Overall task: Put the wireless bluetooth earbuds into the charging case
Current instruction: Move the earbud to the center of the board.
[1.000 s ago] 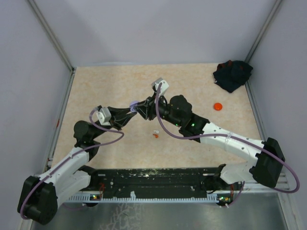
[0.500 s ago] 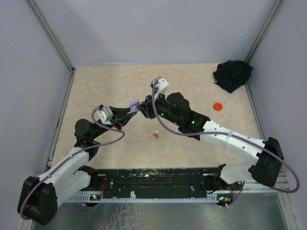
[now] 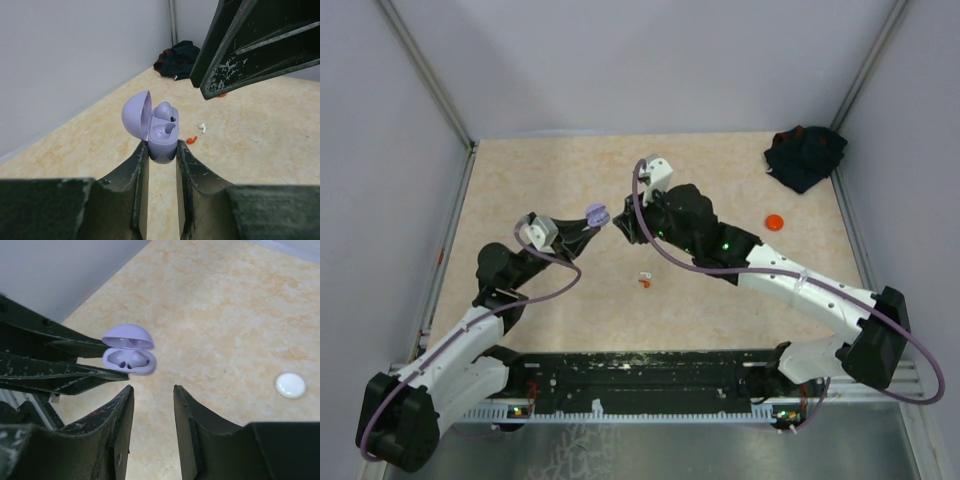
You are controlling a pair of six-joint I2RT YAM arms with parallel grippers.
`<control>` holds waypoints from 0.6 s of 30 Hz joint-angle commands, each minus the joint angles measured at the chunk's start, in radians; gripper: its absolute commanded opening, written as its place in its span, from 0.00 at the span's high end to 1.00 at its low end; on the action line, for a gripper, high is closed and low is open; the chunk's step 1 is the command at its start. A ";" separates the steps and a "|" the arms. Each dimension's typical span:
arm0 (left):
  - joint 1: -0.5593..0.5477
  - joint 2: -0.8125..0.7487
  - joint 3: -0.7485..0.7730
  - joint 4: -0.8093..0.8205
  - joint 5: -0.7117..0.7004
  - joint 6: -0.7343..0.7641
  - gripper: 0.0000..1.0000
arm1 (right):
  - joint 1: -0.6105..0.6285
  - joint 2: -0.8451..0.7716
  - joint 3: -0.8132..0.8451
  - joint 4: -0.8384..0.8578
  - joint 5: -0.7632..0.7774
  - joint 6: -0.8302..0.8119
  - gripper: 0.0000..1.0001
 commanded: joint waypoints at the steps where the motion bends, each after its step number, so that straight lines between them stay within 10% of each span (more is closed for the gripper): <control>1: 0.005 -0.010 0.049 -0.073 -0.093 0.021 1.00 | -0.087 -0.001 0.064 -0.118 0.013 -0.033 0.62; 18: 0.006 0.004 0.062 -0.120 -0.134 0.025 1.00 | -0.419 0.213 -0.053 -0.087 -0.032 -0.118 0.64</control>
